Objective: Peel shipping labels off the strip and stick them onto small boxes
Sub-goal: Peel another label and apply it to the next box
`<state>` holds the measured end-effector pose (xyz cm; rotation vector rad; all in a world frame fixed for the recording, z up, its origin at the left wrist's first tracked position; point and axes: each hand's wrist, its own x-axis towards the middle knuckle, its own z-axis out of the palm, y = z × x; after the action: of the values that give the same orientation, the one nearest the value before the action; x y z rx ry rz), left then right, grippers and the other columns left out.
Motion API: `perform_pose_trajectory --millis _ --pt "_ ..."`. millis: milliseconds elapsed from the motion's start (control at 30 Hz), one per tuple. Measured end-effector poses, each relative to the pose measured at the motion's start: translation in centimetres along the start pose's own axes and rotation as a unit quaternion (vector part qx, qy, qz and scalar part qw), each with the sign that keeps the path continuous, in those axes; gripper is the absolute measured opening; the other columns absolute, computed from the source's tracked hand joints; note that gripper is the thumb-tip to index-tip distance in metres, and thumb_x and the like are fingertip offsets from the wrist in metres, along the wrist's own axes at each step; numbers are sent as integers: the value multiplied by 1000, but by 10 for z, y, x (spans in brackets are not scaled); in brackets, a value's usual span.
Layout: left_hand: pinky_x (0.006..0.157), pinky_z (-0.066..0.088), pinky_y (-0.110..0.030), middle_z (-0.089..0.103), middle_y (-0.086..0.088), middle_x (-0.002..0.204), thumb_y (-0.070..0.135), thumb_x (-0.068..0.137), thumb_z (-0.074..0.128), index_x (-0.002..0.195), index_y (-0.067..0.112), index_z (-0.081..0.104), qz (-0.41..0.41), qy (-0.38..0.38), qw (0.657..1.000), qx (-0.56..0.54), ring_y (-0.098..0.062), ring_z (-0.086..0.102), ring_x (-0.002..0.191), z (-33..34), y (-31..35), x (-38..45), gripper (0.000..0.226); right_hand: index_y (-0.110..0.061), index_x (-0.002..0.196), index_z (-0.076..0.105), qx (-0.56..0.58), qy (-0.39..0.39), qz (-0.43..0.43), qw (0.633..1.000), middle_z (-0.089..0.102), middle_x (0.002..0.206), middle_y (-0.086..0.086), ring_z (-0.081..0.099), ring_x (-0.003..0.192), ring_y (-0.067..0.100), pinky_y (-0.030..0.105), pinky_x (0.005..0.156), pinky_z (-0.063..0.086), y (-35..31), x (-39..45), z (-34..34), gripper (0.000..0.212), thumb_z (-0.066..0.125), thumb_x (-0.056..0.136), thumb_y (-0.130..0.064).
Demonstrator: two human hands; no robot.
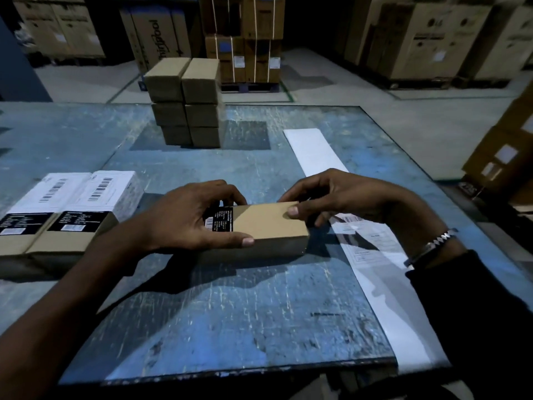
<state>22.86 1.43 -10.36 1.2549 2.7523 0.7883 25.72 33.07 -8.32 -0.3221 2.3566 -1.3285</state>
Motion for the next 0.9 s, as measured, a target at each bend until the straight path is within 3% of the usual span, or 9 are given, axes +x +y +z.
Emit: perform_pose_trajectory --millis 100,233,333,400,533,633,667,800,900 --pt "79 54 -43 67 19 110 92 74 61 118 45 66 -2 3 1000 13 -5 65 95 -2 1 -2 64 -13 122 78 41 75 -17 996 80 112 12 76 96 21 35 81 65 1 -6 -2 34 80 93 -30" --pt "87 50 -38 64 17 118 93 81 49 124 39 70 20 61 996 58 -4 59 107 -2 12 -4 71 -13 109 81 -4 195 -30 980 82 104 7 79 95 19 24 72 61 3 -30 -6 21 79 97 -30" --pt "95 48 -46 67 2 122 85 88 54 119 25 76 84 159 970 164 -24 57 119 -3 25 -9 71 -25 99 83 -141 225 -30 964 82 93 -9 78 93 11 38 86 64 14 -65 -14 12 82 94 -36" --pt "96 47 -51 69 -4 122 76 90 61 113 19 79 110 229 948 192 -32 57 120 -3 41 -15 63 -33 99 84 -213 203 -7 956 81 94 -21 74 96 -2 39 99 61 28 -92 -8 14 82 92 -44" --pt "85 46 -47 73 -5 102 50 94 71 96 13 80 138 321 927 138 -30 63 98 28 97 -34 39 -43 110 82 -233 177 25 956 78 122 -19 69 120 1 39 113 53 55 -132 14 29 81 84 -58" --pt "77 47 -44 74 2 90 39 98 73 89 15 80 124 284 950 50 -23 63 85 78 141 -45 27 -39 123 79 -163 164 -10 973 59 151 -22 46 134 -24 9 109 44 68 -152 41 36 84 88 -43" --pt "78 47 -44 75 4 91 39 98 74 90 17 80 114 269 956 40 -22 64 87 95 151 -48 24 -38 127 78 -147 173 -28 974 54 155 -22 42 137 -24 5 106 43 74 -157 50 39 82 88 -43" --pt "91 48 -39 74 10 107 44 96 74 100 24 79 69 225 970 55 -19 66 106 145 170 -59 22 -50 129 75 -226 245 -85 939 53 155 -28 42 148 -6 29 115 49 97 -166 75 47 63 91 -74" --pt "94 48 -39 74 10 110 38 95 76 101 23 81 45 261 962 66 -20 65 109 165 180 -67 16 -51 128 75 -237 259 -98 931 56 153 -24 48 145 -1 38 116 48 97 -171 81 45 61 92 -74"
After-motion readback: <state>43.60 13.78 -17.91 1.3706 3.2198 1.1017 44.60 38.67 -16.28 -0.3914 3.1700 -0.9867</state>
